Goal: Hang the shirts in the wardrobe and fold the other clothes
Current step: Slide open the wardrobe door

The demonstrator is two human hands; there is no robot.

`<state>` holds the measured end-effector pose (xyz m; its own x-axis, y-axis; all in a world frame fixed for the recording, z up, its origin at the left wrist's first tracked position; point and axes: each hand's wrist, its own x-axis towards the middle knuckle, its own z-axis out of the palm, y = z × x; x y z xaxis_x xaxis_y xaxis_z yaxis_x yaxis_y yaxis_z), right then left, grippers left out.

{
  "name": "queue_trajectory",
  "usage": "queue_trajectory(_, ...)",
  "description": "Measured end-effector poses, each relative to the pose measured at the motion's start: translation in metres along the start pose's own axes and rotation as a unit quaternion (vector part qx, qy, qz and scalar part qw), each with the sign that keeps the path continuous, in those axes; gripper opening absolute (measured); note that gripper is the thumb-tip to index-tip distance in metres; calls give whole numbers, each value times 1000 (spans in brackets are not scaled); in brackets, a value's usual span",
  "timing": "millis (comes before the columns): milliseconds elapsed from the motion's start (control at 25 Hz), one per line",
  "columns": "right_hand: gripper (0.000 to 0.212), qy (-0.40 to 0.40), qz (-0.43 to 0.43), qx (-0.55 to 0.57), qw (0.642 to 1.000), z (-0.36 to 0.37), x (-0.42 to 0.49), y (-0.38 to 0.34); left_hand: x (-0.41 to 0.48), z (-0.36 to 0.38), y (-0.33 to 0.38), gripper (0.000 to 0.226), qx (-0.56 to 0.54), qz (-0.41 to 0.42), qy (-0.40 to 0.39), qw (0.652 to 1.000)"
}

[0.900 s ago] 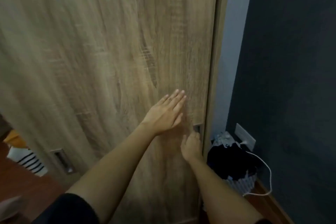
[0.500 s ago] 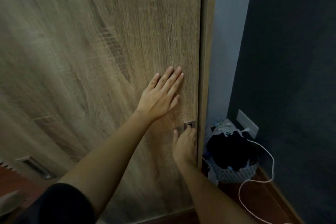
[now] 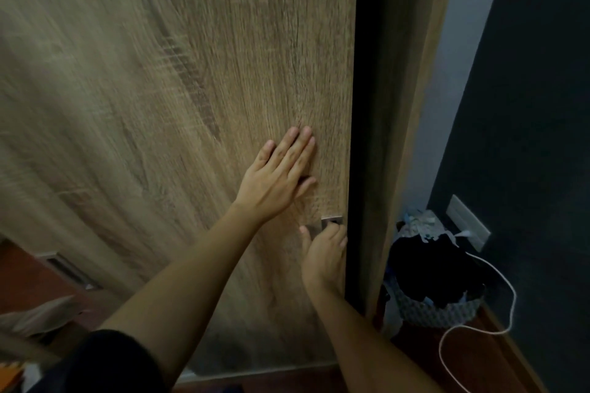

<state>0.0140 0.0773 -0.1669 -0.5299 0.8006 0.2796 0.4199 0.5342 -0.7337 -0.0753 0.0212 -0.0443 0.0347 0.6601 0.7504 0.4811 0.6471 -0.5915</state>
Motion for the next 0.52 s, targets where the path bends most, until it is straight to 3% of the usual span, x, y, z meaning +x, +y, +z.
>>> queue_trajectory(520, 43, -21, -70, -5, 997, 93, -103, -119, -148, -11, -142, 73, 20, -22, -30, 999)
